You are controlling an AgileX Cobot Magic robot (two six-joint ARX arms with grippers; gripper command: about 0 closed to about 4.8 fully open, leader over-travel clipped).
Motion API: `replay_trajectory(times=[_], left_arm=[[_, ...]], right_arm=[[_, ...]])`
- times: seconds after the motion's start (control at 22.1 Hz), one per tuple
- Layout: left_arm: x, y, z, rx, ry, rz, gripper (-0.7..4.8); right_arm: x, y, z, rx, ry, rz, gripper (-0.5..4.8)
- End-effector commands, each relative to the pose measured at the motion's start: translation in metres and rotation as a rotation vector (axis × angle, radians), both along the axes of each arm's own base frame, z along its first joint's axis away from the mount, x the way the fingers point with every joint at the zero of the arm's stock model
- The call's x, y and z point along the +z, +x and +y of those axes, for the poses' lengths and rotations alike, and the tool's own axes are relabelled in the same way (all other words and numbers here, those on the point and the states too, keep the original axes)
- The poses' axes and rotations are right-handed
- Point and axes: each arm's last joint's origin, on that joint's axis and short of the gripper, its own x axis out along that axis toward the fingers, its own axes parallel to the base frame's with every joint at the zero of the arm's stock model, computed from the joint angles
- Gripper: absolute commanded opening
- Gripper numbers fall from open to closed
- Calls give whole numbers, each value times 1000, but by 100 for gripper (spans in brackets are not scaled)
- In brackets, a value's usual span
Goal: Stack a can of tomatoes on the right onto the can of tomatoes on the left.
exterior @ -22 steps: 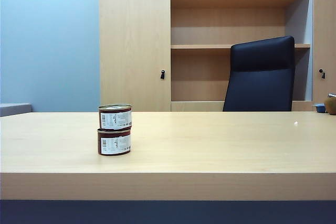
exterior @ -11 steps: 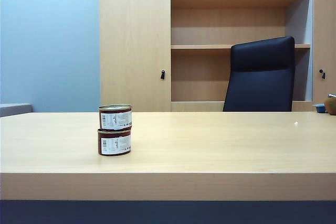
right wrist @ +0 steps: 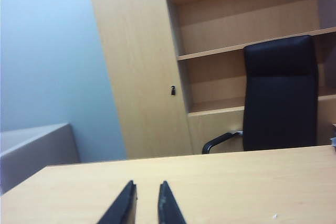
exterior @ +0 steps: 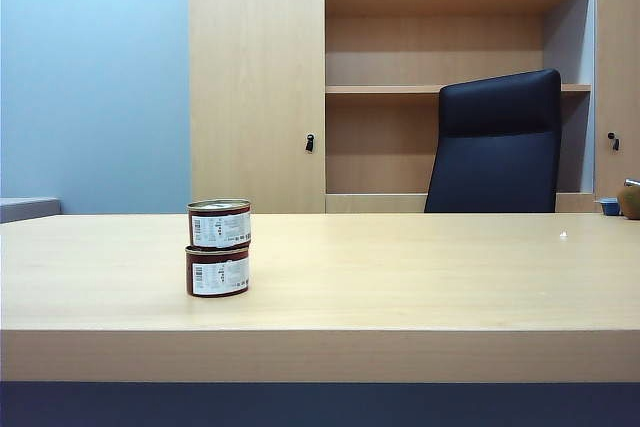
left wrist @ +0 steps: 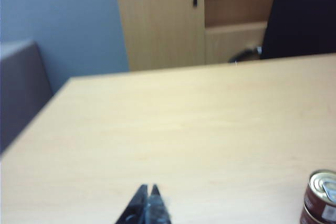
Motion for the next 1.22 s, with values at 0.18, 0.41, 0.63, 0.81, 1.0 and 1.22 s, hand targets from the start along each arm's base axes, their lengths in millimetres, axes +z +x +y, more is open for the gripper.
replay_trajectory(times=[0.18, 0.41, 0.63, 0.81, 1.0, 1.22], left_arm=[[-59, 27, 2, -12, -135, 56, -5], [-89, 33, 2, -4, -155, 141, -5], [-91, 33, 2, -3, -157, 159, -5], [-92, 33, 2, -2, -160, 164, -5], [-91, 33, 2, -2, -160, 163, -5], [-91, 33, 2, -2, -160, 163, -5]], right_arm=[[-10, -3, 4, 166, -102, 59, -2], [-23, 0, 6, 176, -177, 188, -1], [-49, 12, 14, 179, -230, 286, -1], [-92, 40, 34, 197, -152, 134, -1], [-131, 49, 41, 242, -201, 205, -1], [-168, 51, 41, 220, -319, 441, -1]])
